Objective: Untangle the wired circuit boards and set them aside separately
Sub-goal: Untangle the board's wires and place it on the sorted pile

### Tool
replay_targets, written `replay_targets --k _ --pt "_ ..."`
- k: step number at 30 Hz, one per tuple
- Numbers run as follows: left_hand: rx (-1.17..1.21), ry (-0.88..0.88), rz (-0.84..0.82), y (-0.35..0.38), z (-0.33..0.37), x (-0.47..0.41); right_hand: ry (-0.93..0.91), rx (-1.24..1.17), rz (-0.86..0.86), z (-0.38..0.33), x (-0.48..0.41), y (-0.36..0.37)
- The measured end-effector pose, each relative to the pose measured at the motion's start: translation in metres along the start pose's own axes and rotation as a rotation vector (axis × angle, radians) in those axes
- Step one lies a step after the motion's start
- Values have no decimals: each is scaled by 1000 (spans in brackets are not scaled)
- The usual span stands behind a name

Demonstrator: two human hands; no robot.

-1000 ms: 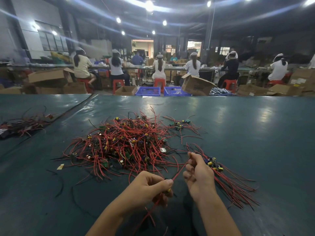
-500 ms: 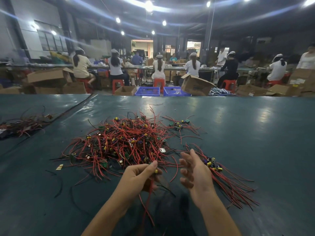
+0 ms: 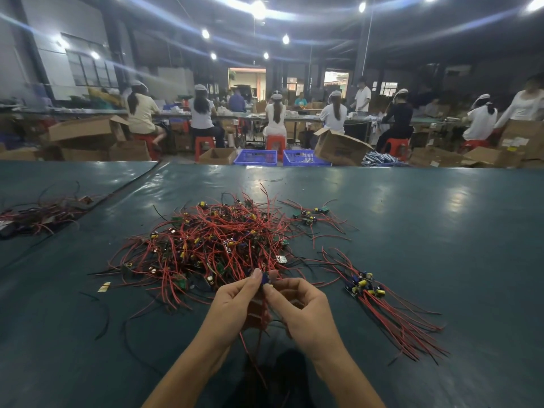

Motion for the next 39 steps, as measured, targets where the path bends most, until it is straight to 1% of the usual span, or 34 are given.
replay_targets --k 3,5,7,9,13,16,19,21,23,27,31,34,36,39 --pt "-45 37 -13 3 2 -1 -45 13 -29 -5 0 1" --pt "-57 77 -48 7 6 0 -58 -34 -16 -10 -1 -3" --pt "-76 118 -70 10 9 1 -38 -128 39 -15 -4 -13" --pt "-127 140 -74 10 8 0 -21 -135 115 -20 -7 -29" --pt "-234 71 -19 3 -2 -4 7 -191 279 -22 -12 -58" --pt "-242 46 -7 1 -6 -5 97 -429 336 -14 -14 -67" --pt "-250 51 -5 0 -6 -6 176 -627 327 -10 -16 -70" --pt "-251 53 -2 0 -7 -6 177 -768 332 -10 -16 -73" --pt "-247 55 7 -1 -7 -6 153 -894 378 -10 -15 -77" --pt "-208 49 32 -5 -6 -7 81 -1029 494 -4 -13 -89" --pt "-186 45 35 -5 -7 -8 66 -1029 576 2 -12 -94" --pt "-190 44 34 -5 -7 -8 58 -953 621 4 -10 -97" --pt "-188 47 34 -6 -7 -8 27 -776 666 2 -9 -104" --pt "-186 57 35 -6 -6 -7 -139 -409 685 -19 -13 -118"
Point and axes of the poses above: each hand's wrist, its own x-axis away from the middle knuckle, its own y-axis out of the palm, z = x × y, the point moved 9 cm from there along -x, towards the middle knuckle, and after that the axes turned 11 degrees about -x, right-handed, at the moved point
